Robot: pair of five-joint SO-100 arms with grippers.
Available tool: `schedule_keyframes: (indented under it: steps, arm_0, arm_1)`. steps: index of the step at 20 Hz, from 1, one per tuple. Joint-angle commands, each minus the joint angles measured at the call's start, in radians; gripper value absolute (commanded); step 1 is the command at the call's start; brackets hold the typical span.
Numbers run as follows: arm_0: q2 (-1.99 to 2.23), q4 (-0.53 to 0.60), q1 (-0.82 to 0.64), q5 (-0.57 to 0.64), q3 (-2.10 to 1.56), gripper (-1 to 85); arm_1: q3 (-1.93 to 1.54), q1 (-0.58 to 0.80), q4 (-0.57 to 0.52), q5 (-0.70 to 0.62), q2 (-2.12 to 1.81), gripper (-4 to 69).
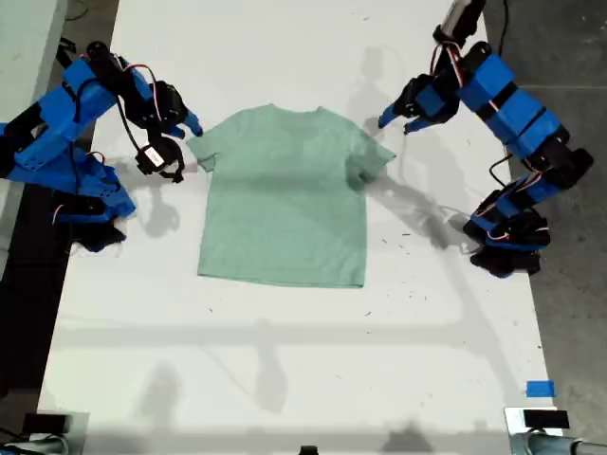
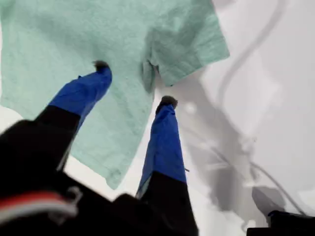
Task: Fold t-shirt
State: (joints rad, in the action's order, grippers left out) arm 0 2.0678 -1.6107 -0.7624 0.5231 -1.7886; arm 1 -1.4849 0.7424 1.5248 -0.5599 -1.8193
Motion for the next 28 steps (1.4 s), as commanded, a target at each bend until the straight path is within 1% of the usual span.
schedule_keyframes:
  steps: [1, 3, 7, 10, 16, 18, 19, 20, 21, 22, 25, 28]
  arm_0:
    - [-0.015, -0.009, -0.018, 0.014, 0.057, 20.0]
    - [-0.028, -0.008, -0.018, 0.020, 0.057, 20.4]
    - [-0.028, -0.008, -0.021, 0.023, 0.058, 20.4]
    - [-0.029, -0.008, -0.021, 0.028, 0.061, 20.3]
    - [-0.054, 0.006, -0.025, 0.037, 0.061, 20.2]
    - [-0.057, 0.006, -0.026, 0.040, 0.061, 20.2]
    - [-0.057, 0.006, -0.029, 0.041, 0.061, 20.2]
    - [-0.057, 0.006, -0.031, 0.043, 0.061, 20.2]
    - [-0.057, 0.006, -0.031, 0.044, 0.061, 20.1]
    - [-0.057, 0.005, -0.032, 0.046, 0.061, 20.1]
    - [-0.057, 0.002, -0.031, 0.046, 0.061, 20.0]
    - [-0.057, 0.005, -0.028, 0.048, 0.055, 19.9]
  arm_1:
    - [0.034, 0.038, 0.003, -0.051, -0.006, 28.6]
    - [-0.052, 0.061, -0.057, -0.086, -0.008, 31.2]
    - [-0.270, 0.107, -0.258, -0.137, -0.006, 31.5]
    - [-0.397, 0.138, -0.383, -0.152, 0.028, 31.4]
    - [-0.391, 0.115, -0.517, -0.140, 0.236, 31.4]
    - [-0.357, 0.106, -0.532, -0.135, 0.308, 30.9]
    - [-0.336, 0.100, -0.537, -0.132, 0.342, 28.9]
    - [-0.319, 0.095, -0.538, -0.124, 0.365, 19.8]
    - [-0.305, 0.095, -0.538, -0.098, 0.373, 3.1]
    - [-0.295, 0.100, -0.531, -0.092, 0.371, -1.0]
    - [-0.196, 0.115, -0.410, -0.123, 0.356, -1.0]
    - [-0.097, 0.115, -0.322, -0.160, 0.307, -1.0]
